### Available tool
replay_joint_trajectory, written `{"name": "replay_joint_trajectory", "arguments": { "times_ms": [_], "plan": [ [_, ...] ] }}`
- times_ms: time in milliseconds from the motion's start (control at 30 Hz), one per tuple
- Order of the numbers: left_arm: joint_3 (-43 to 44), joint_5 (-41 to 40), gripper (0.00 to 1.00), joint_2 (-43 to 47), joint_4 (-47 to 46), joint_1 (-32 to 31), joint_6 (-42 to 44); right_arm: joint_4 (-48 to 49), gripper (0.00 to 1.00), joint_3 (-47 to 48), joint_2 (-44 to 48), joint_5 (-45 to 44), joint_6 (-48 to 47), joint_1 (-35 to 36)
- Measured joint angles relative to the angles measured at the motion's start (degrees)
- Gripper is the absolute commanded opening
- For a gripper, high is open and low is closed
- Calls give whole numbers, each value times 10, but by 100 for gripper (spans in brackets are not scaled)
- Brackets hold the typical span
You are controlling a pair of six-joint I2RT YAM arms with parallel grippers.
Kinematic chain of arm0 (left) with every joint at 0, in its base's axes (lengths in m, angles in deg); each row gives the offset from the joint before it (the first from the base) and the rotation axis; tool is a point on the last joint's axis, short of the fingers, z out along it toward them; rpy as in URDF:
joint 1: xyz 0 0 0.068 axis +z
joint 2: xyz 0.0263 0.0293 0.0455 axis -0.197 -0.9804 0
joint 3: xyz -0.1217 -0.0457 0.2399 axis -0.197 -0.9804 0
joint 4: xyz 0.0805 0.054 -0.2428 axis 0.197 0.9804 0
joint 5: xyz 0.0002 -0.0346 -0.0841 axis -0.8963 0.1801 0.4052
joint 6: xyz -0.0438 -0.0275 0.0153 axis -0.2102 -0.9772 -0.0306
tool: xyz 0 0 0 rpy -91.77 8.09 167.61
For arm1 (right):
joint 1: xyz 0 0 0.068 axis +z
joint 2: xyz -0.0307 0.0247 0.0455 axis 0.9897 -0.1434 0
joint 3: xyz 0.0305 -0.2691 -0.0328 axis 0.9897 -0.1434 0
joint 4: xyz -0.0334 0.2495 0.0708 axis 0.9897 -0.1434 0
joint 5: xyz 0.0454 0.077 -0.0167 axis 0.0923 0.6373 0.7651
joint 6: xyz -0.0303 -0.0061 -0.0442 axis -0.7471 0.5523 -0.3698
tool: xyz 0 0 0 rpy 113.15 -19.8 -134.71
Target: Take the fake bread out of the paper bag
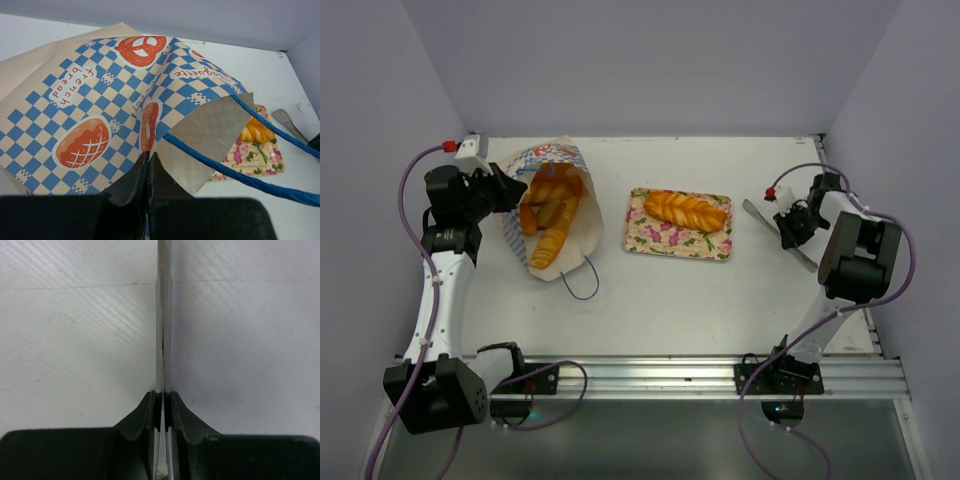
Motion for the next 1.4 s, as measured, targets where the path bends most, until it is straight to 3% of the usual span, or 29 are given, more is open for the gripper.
{"name": "replay_joint_trajectory", "arguments": {
  "times_ms": [200, 367, 533, 733, 967, 1400],
  "plan": [
    [0, 0, 0, 0, 1, 0, 0, -46, 5, -20, 43, 53, 53, -3],
    [0, 1, 0, 0, 1, 0, 0, -108, 8, -17, 153, 144, 90, 3],
    [0, 3, 0, 0, 2, 0, 0, -155, 14, -1, 249, 239, 134, 45],
    [1, 3, 0, 0, 6, 0, -4, -176, 23, 19, 290, 320, 196, 103],
    [7, 3, 0, 0, 19, 0, -5, -159, 34, 26, 319, 345, 266, 182],
    [24, 2, 0, 0, 45, 0, -5, -101, 37, 31, 349, 330, 343, 348]
  ]
}}
